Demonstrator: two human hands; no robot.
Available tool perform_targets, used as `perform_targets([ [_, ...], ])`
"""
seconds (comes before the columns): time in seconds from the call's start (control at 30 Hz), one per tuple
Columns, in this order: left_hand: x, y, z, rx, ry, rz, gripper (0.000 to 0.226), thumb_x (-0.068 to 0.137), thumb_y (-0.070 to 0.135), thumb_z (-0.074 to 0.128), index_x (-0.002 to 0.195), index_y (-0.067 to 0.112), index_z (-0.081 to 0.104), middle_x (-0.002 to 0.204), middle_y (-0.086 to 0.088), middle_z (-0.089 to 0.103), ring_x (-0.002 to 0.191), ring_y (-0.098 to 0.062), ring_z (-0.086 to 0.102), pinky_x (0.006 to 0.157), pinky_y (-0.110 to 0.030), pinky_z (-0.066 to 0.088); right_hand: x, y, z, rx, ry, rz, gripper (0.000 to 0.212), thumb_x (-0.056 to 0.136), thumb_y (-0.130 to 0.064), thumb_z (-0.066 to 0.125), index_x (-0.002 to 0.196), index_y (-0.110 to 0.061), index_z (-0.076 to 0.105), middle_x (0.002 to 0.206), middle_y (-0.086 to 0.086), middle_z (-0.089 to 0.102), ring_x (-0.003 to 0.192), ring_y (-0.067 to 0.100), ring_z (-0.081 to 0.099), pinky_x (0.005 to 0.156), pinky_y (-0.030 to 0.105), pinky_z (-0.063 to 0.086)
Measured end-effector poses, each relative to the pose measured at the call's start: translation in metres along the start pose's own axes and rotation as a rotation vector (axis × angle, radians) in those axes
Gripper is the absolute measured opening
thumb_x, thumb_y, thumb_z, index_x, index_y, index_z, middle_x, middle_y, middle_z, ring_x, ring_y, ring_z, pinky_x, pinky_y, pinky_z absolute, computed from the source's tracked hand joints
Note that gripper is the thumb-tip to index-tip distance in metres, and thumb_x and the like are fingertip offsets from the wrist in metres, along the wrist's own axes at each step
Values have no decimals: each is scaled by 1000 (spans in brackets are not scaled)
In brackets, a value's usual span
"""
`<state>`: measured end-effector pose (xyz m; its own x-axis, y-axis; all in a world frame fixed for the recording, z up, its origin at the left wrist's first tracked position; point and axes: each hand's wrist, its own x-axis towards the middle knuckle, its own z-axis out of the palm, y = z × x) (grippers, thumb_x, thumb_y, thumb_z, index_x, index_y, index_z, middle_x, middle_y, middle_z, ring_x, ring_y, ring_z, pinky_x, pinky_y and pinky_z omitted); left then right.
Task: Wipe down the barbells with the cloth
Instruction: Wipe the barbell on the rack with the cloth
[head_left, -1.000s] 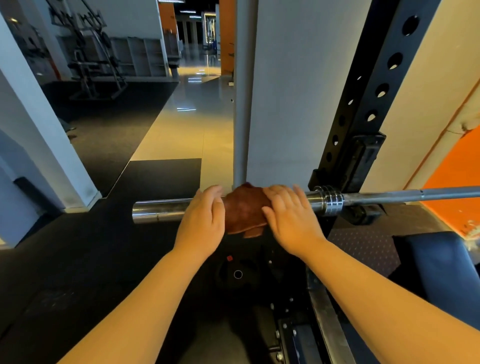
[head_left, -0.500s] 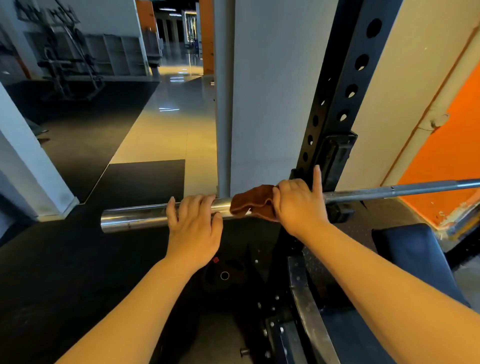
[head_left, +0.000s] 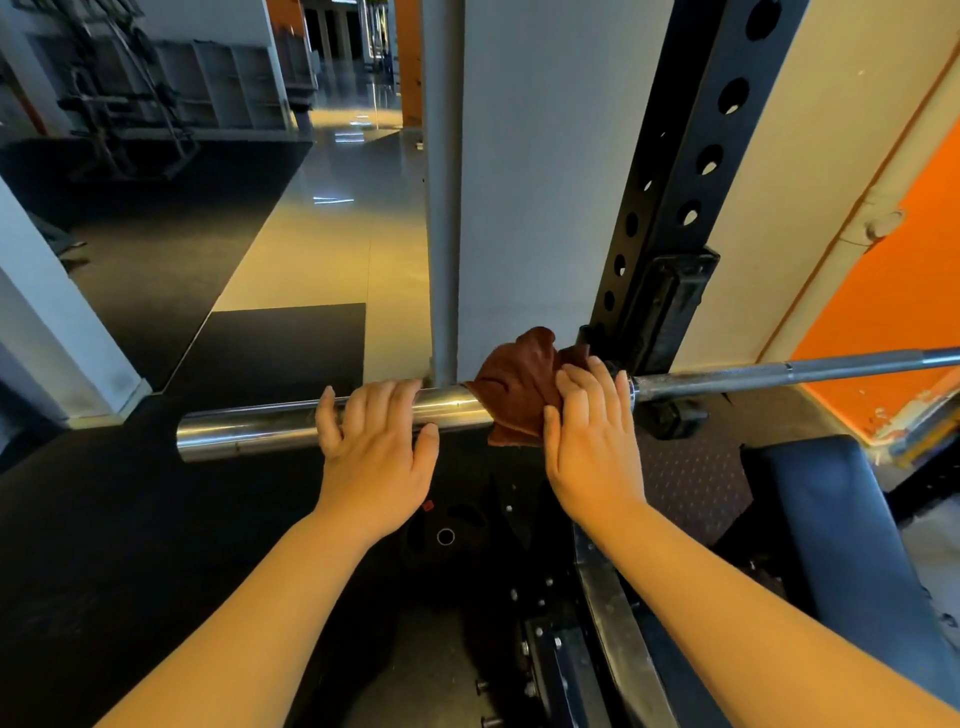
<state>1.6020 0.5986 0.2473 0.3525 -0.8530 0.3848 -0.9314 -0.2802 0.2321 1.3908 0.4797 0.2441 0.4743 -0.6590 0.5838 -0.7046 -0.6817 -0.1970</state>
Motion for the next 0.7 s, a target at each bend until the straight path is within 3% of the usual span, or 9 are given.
perform_targets([
  [0.07,1,2,1,17,-8,-9,60,97,52,20,147,23,38,142,2,43,140,-22,34,122,-53,-8,5,-5,4,-34,-21,20,36,105,-29,41,124,-3,57,134,16,58,144,37,37,126,56,13],
  [0.2,1,3,2,19,-13,-20,63,97,52,16,149,23,37,144,3,41,142,-20,30,121,-49,-11,47,-31,0,-167,-164,115,58,105,-52,21,104,-10,62,109,12,70,124,35,57,125,56,10],
  [0.3,0,2,2,1,-10,-14,62,97,51,17,150,23,36,145,4,40,142,-19,30,122,-47,-11,47,-58,9,-169,-232,7,57,107,-46,15,138,-18,54,128,6,65,130,31,53,125,57,10],
  [0.4,-1,-1,1,0,-13,-6,61,99,49,17,151,23,35,147,4,40,144,-18,29,122,-47,-12,20,-63,10,0,-134,-157,47,107,-38,35,143,-14,53,138,6,58,135,27,47,125,52,18],
  [0.47,-1,-2,0,4,-17,-5,62,99,49,16,151,23,35,148,4,39,144,-18,28,123,-48,-11,13,-41,1,-41,-135,-224,38,102,-31,49,132,-11,59,133,10,59,127,30,52,117,49,34],
  [0.53,-1,0,0,19,-29,-5,63,98,50,14,151,22,34,148,4,38,144,-18,27,123,-49,-9,15,-14,-10,-151,-120,-169,29,96,-26,50,115,-9,62,123,14,60,111,34,57,101,45,42],
  [0.6,0,3,0,32,-30,-15,62,98,50,15,151,22,34,148,3,38,143,-18,27,124,-51,-8,21,-4,-15,-217,-75,-73,25,97,-25,44,106,-7,59,116,16,61,107,37,58,105,48,38],
  [0.7,-1,6,0,38,-24,-29,63,98,49,15,151,21,33,149,2,37,144,-19,26,124,-51,-9,25,-36,0,-200,-105,-21,31,103,-30,35,110,-13,60,119,7,62,123,30,54,124,54,16],
])
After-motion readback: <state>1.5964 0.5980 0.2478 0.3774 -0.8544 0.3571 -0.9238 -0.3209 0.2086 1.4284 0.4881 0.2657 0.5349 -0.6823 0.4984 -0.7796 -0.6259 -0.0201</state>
